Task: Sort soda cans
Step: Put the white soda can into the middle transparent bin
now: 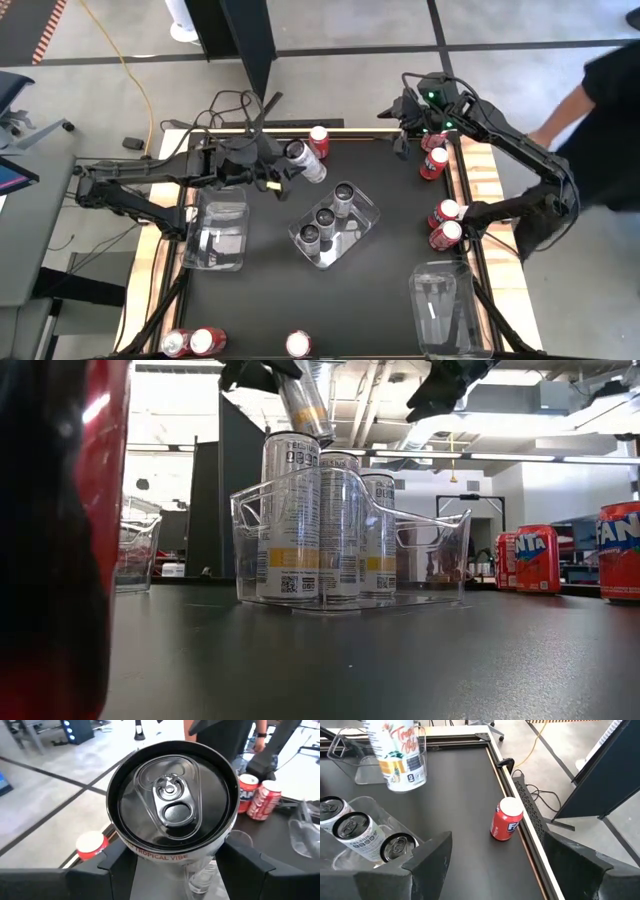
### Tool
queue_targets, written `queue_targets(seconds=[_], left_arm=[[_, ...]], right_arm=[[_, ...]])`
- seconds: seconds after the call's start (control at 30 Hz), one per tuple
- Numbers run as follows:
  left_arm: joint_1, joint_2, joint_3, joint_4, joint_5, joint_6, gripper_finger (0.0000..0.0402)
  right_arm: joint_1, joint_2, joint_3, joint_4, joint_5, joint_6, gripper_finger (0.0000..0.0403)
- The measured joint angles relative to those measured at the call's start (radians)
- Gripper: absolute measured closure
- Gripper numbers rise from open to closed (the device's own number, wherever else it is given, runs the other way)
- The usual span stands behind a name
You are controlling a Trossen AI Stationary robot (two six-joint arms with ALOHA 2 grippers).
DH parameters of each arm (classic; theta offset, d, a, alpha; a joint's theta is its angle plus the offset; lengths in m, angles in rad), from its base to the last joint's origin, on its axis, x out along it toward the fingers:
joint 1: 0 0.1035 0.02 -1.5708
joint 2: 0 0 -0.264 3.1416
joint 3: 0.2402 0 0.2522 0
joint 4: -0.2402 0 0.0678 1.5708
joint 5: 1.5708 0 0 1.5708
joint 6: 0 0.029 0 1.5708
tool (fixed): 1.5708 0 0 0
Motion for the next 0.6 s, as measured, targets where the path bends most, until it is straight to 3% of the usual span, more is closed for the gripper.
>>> queue_targets(seconds=[0.33,0.6], left_arm=[[-0.037,0.022,0.0,0.047,0.086,0.042,0.0172],[-0.058,0.133,0.069,0.047,0.143,0.075,0.0175]], right_arm=[[0.0,0.0,0.0,-0.007,0.0,0.053,0.0072],[0.002,0.001,0.0,-0.021,0.0,0.082,0.0072]])
